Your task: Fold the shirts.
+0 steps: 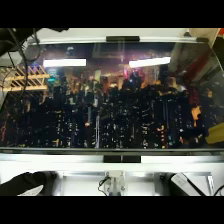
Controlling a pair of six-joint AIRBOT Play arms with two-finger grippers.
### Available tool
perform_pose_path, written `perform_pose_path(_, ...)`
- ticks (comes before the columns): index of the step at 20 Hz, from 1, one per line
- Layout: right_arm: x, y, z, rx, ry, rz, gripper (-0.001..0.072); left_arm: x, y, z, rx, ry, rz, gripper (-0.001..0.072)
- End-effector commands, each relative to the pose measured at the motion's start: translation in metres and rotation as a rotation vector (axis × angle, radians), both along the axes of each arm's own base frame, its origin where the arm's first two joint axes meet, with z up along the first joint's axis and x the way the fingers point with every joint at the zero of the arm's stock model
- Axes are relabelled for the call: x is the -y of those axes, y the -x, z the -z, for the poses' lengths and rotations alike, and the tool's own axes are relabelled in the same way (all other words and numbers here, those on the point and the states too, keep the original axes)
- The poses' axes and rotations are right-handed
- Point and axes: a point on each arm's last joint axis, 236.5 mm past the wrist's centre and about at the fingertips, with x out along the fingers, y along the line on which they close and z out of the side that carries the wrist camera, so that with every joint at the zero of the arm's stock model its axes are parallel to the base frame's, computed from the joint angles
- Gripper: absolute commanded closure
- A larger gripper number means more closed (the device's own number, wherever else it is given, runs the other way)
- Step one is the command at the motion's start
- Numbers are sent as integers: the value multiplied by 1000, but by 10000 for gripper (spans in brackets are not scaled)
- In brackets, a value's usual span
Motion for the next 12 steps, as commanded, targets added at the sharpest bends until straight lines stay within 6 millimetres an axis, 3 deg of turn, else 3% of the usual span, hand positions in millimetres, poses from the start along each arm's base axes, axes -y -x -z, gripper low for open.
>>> perform_pose_path(1,19,0,14,-8,-44,26,663,-3,-2,4,-12,-11,-9,90)
perform_pose_path(7,42,15,-1,-44,69,111,663,-4,-2,4,-9,-14,-12,90)
perform_pose_path(12,72,61,-1,17,63,225,663,-4,-2,4,-8,-16,-13,90)
